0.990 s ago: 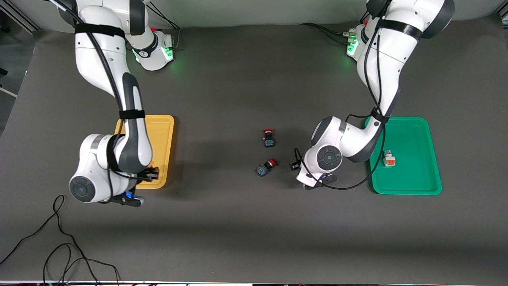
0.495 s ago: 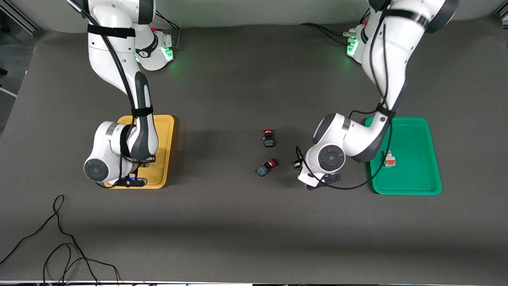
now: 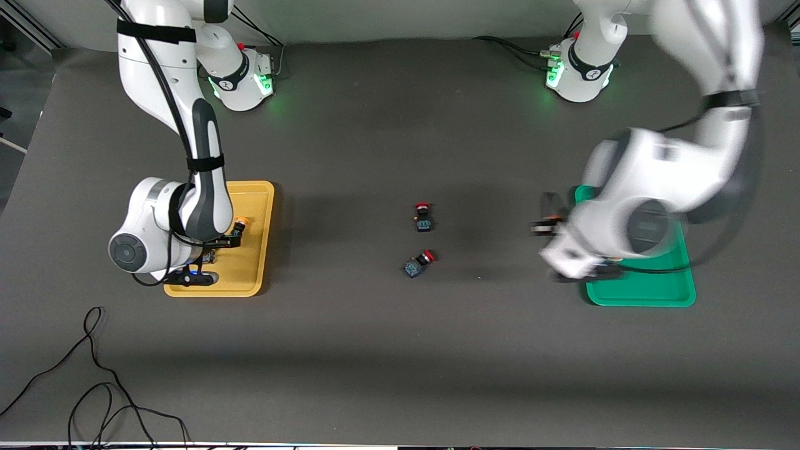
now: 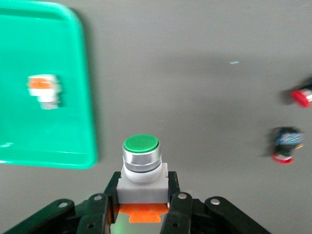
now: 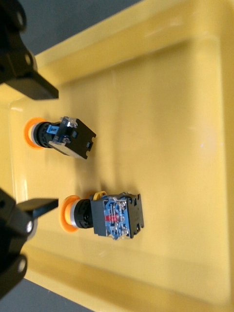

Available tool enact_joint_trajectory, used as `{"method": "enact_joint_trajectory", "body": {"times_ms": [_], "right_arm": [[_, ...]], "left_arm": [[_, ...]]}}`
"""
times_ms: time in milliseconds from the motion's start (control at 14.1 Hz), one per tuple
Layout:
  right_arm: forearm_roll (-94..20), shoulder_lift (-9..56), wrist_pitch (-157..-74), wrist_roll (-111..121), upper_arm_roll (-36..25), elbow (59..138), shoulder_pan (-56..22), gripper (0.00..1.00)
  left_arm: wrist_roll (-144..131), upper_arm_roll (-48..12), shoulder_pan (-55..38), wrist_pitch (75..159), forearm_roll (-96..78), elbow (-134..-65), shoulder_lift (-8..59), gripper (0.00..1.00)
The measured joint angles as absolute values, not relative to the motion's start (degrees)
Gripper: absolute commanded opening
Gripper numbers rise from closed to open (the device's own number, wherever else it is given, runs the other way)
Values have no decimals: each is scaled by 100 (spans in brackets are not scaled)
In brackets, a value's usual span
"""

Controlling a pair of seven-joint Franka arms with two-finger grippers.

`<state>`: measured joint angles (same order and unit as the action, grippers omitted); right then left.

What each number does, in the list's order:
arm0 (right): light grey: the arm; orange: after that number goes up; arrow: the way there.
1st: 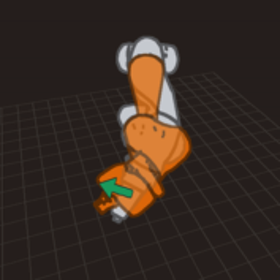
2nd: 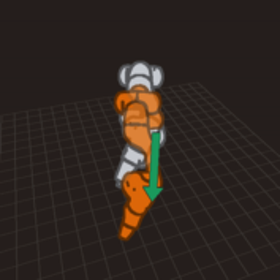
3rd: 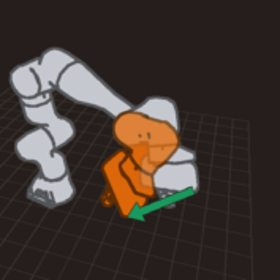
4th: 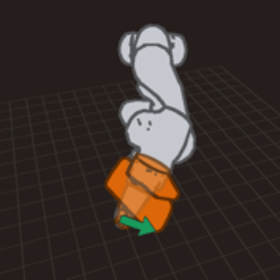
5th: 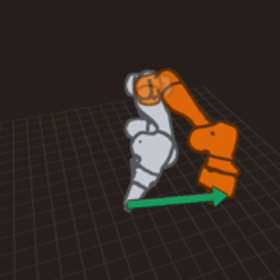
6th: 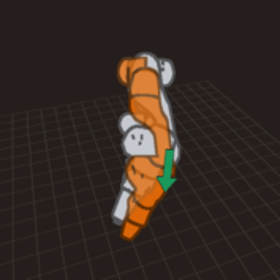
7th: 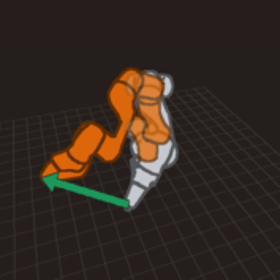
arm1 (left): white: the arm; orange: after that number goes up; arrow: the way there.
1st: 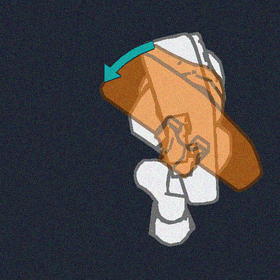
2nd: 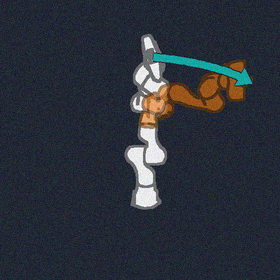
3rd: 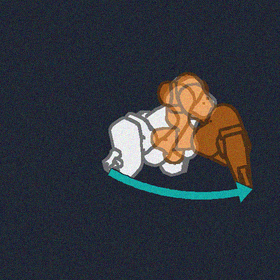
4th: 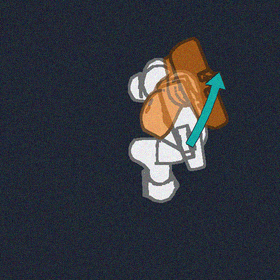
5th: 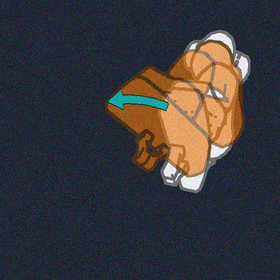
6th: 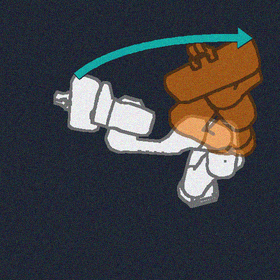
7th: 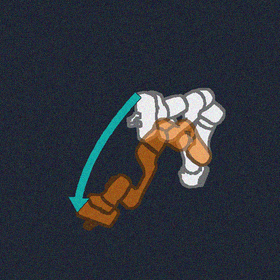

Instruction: Place green and yellow buttons in trays

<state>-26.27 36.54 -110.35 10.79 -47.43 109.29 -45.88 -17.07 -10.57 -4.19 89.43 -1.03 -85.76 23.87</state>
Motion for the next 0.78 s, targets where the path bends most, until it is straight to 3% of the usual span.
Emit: {"method": "enact_joint_trajectory", "body": {"times_ms": [212,495,778], "right_arm": [[-2626,3486,-11034,1079,-4926,10921,-4595,100],[-2626,2929,-10710,1079,-5404,10610,-4597,100],[-2625,2547,-10148,1079,-5855,9942,-4593,100]], "left_arm": [[-399,-1023,753,8997,478,-8842,2350,17],[422,-1020,1564,10488,897,-9675,2649,19],[481,-1029,1712,11572,1149,-10254,3203,21]]}}
